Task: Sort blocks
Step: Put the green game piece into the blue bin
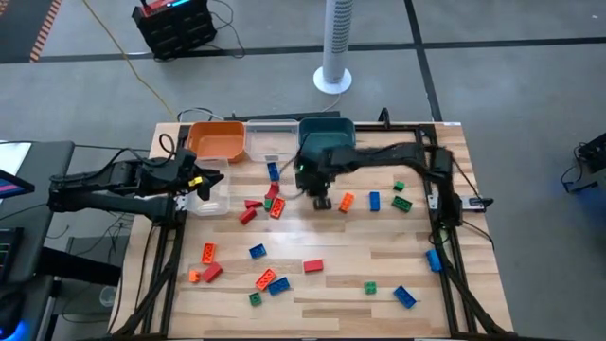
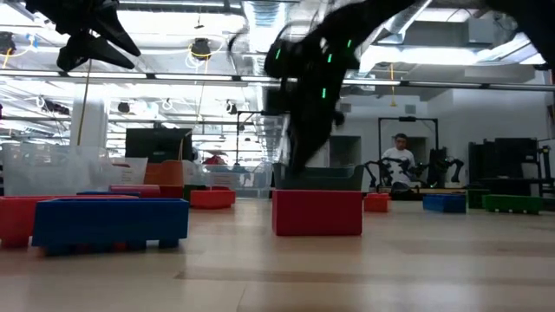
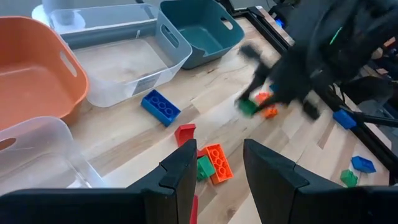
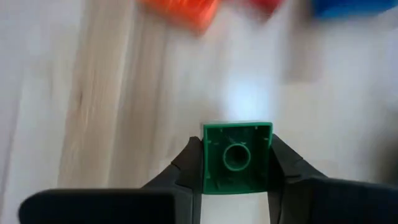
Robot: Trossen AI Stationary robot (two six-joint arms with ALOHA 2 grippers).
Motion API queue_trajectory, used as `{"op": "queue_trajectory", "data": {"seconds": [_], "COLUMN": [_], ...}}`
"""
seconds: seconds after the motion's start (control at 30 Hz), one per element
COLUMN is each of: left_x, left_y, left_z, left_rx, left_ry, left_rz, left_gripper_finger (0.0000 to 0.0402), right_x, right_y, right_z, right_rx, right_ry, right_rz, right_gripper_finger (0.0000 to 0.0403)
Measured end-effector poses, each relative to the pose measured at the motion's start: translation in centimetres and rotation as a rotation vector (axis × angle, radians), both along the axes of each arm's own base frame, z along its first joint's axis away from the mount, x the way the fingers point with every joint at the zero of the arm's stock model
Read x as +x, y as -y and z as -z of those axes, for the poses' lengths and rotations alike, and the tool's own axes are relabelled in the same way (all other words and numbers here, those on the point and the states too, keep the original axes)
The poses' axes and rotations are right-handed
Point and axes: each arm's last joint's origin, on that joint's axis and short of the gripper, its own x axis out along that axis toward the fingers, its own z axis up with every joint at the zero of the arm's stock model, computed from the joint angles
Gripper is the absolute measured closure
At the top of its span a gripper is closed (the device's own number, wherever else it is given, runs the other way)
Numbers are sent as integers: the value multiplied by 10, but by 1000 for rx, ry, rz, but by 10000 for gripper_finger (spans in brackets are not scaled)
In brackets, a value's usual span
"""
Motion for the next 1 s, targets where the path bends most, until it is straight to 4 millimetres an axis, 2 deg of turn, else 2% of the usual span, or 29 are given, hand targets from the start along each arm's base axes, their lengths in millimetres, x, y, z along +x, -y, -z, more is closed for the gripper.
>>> {"op": "queue_trajectory", "data": {"seconds": [0.1,0.2,0.37,0.53,0.67,0.83,0.93,1.0], "left_x": [0,2,9,18,24,29,29,29], "left_y": [0,-1,-3,-5,-7,-8,-9,-10], "left_z": [0,3,6,11,13,15,16,16], "left_rx": [-18,-28,-28,-75,-95,-94,-105,-103], "left_ry": [9,-17,-62,-105,-132,-149,-152,-156], "left_rz": [-11,-22,-40,-2,1,-1,11,18], "left_gripper_finger": [276,276,276,276,276,276,276,276], "right_x": [-17,-34,-63,-77,-87,-87,-88,-90], "right_y": [18,51,108,142,160,162,159,157], "right_z": [-29,-42,-39,-34,-21,-9,-14,-26], "right_rx": [1,44,52,-8,-3,16,26,28], "right_ry": [47,70,41,47,-1,-50,-86,-116], "right_rz": [82,272,534,715,775,777,769,757], "right_gripper_finger": [303,303,292,291,276,208,161,141]}}
